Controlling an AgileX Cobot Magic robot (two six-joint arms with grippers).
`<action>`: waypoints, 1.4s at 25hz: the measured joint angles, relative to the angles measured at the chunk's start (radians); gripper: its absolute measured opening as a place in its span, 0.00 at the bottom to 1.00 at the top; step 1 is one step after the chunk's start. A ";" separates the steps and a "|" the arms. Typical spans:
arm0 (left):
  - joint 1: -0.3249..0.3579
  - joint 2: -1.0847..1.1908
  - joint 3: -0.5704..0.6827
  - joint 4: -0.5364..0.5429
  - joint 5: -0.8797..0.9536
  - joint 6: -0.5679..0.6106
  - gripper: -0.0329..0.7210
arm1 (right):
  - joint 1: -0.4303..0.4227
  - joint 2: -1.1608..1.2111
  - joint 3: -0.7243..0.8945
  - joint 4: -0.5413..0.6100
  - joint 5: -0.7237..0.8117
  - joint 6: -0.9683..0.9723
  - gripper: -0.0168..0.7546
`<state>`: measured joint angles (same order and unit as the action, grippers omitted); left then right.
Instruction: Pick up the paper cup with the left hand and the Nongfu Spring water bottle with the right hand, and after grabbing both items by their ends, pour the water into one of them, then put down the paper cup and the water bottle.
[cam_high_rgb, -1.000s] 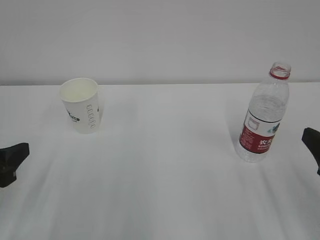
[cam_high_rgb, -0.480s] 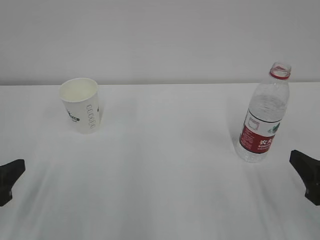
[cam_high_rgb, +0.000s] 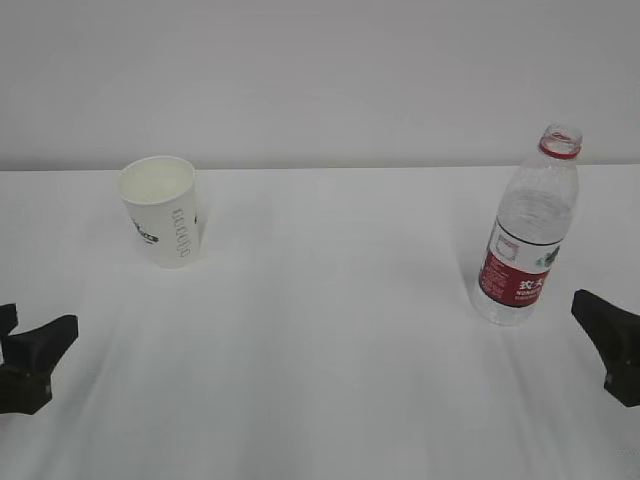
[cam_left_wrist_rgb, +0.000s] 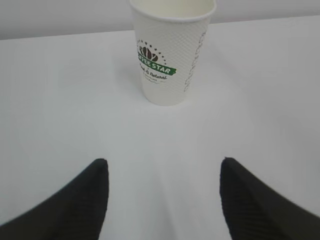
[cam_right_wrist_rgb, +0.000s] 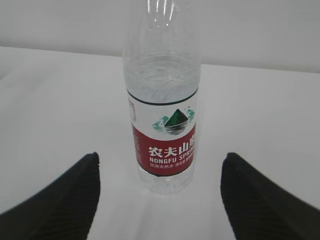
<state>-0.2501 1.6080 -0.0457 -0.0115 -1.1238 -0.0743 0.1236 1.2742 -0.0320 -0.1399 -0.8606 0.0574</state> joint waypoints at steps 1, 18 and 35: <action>0.000 0.017 0.000 0.002 -0.008 0.000 0.71 | 0.000 0.003 0.000 0.000 -0.010 -0.002 0.76; 0.000 0.121 -0.003 0.012 -0.025 0.000 0.71 | 0.000 0.247 0.023 0.007 -0.272 -0.071 0.76; 0.000 0.121 -0.103 0.085 -0.025 0.000 0.71 | 0.000 0.295 0.026 0.020 -0.278 -0.076 0.76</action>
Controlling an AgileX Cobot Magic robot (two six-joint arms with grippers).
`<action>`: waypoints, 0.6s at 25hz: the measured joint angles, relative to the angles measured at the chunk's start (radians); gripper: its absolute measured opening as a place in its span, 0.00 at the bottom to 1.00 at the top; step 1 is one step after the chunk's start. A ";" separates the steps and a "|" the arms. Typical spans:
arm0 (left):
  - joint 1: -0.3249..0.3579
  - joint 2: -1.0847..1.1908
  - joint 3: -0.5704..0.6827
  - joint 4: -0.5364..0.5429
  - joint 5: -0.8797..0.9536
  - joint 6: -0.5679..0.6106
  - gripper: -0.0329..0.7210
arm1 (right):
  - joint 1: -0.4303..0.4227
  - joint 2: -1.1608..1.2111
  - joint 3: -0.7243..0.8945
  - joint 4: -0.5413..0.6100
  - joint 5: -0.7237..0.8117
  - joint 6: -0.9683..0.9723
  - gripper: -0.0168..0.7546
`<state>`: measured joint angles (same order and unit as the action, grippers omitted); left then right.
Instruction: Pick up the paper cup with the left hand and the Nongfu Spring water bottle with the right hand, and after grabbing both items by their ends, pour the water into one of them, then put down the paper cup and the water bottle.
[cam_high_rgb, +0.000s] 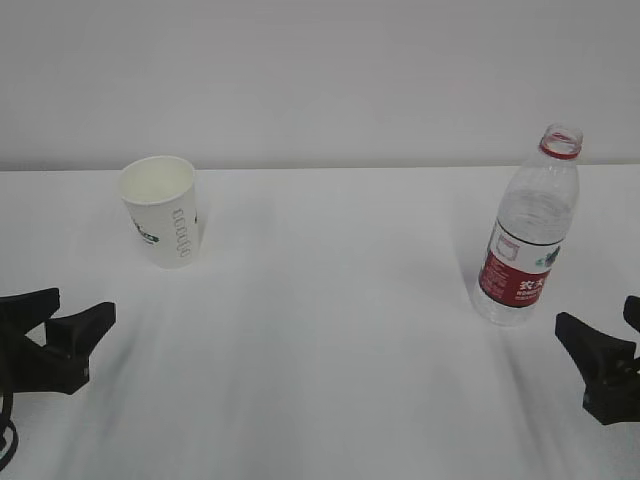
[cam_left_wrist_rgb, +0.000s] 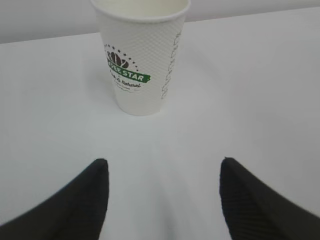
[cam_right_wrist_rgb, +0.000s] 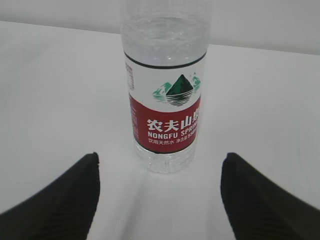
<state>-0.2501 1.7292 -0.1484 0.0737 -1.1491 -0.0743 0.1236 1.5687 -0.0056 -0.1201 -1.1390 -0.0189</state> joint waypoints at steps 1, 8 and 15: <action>0.000 0.001 -0.002 0.002 0.000 0.000 0.72 | 0.000 0.000 0.000 0.000 0.000 0.000 0.76; 0.000 0.001 -0.004 0.016 0.000 0.000 0.93 | 0.000 0.000 0.000 0.002 -0.002 0.000 0.80; 0.000 0.001 -0.004 0.016 0.000 0.000 0.95 | 0.000 0.001 -0.010 0.002 -0.002 0.000 0.86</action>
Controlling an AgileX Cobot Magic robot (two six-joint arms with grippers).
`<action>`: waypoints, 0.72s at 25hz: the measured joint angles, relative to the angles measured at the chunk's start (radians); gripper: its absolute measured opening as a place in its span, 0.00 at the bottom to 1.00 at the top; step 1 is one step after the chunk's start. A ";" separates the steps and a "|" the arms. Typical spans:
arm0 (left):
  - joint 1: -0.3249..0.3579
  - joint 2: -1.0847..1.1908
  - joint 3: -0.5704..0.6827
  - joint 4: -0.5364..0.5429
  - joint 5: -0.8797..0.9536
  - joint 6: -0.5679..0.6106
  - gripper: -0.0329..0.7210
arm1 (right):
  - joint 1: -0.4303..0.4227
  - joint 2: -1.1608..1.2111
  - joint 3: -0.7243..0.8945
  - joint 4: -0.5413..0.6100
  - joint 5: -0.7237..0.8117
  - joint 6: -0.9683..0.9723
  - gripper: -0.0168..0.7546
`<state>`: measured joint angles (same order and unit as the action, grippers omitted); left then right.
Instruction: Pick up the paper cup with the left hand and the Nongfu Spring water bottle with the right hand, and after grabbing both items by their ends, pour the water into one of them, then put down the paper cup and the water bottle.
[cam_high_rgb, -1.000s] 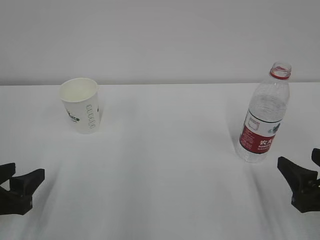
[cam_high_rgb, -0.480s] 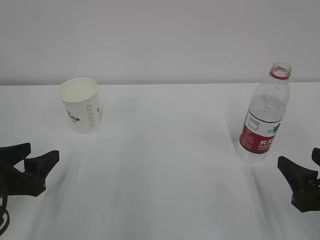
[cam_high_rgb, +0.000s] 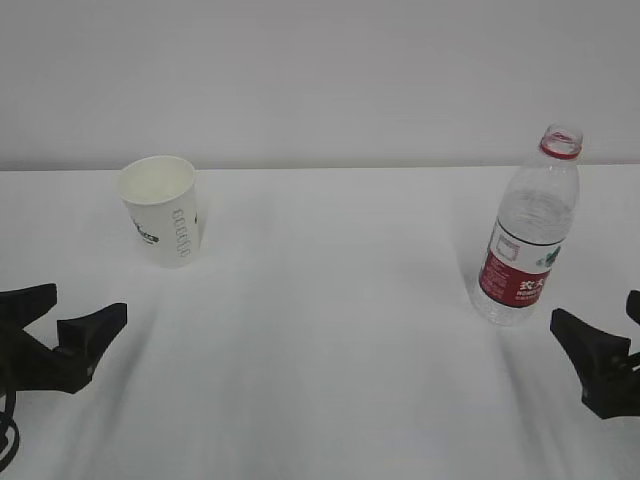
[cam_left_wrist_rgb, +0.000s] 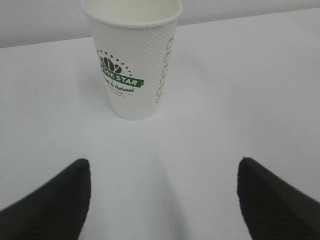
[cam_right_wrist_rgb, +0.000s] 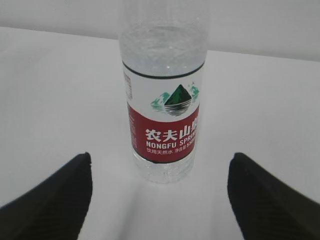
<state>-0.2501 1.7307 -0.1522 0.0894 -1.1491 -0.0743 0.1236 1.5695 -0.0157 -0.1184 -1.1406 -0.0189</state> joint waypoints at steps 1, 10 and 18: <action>0.000 0.000 0.000 0.000 0.000 0.000 0.95 | 0.000 0.000 -0.005 0.000 -0.002 0.000 0.86; 0.000 0.000 0.000 0.000 0.000 0.000 0.95 | 0.000 0.032 -0.036 0.000 -0.004 0.000 0.86; 0.000 0.000 0.000 0.000 0.000 0.000 0.94 | 0.000 0.129 -0.113 0.000 -0.004 0.006 0.86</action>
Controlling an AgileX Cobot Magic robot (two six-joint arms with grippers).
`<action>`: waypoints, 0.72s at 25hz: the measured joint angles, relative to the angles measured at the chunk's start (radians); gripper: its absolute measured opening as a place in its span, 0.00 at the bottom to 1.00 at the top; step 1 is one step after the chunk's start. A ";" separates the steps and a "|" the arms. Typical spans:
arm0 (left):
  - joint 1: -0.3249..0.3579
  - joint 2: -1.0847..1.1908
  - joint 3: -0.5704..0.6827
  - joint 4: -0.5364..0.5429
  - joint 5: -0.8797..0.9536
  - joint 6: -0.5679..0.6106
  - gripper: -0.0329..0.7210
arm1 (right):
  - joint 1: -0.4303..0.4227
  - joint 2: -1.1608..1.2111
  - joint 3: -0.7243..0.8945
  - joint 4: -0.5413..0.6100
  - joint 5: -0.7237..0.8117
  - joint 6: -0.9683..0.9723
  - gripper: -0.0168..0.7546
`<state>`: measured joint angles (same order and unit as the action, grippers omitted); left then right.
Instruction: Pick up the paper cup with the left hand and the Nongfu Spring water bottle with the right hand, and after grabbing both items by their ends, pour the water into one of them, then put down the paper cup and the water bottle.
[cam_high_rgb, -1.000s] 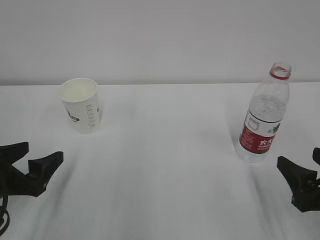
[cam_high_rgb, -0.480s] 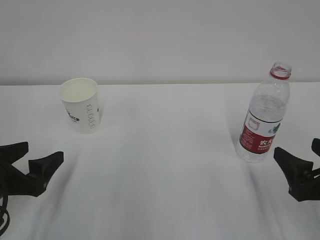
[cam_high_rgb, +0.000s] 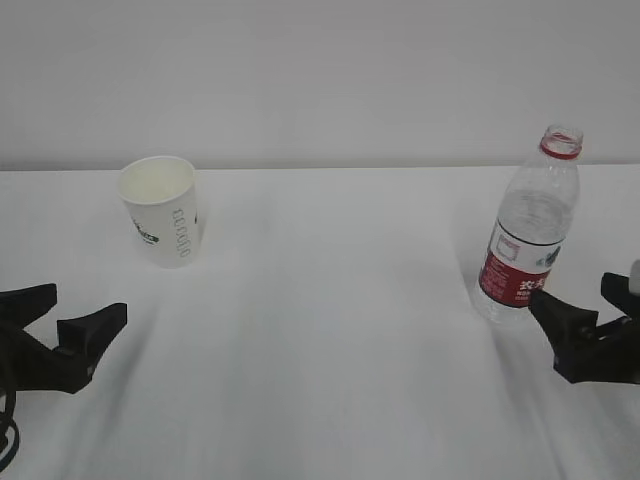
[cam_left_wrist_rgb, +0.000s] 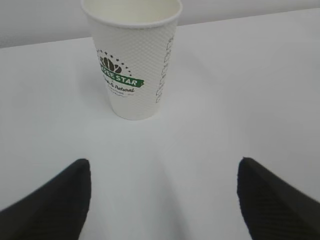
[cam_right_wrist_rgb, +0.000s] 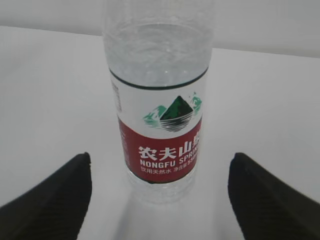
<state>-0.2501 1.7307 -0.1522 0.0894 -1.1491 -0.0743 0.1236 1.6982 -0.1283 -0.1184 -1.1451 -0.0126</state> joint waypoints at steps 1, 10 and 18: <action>0.000 0.000 0.000 0.000 0.000 0.000 0.94 | 0.000 0.009 -0.008 0.000 0.000 0.001 0.86; 0.000 0.000 0.000 0.000 0.000 0.000 0.93 | 0.000 0.098 -0.080 -0.006 0.000 0.023 0.87; 0.000 0.000 0.000 -0.002 0.000 0.000 0.92 | 0.000 0.154 -0.133 -0.019 0.000 0.052 0.87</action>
<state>-0.2501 1.7307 -0.1522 0.0875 -1.1491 -0.0743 0.1236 1.8518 -0.2612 -0.1373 -1.1451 0.0396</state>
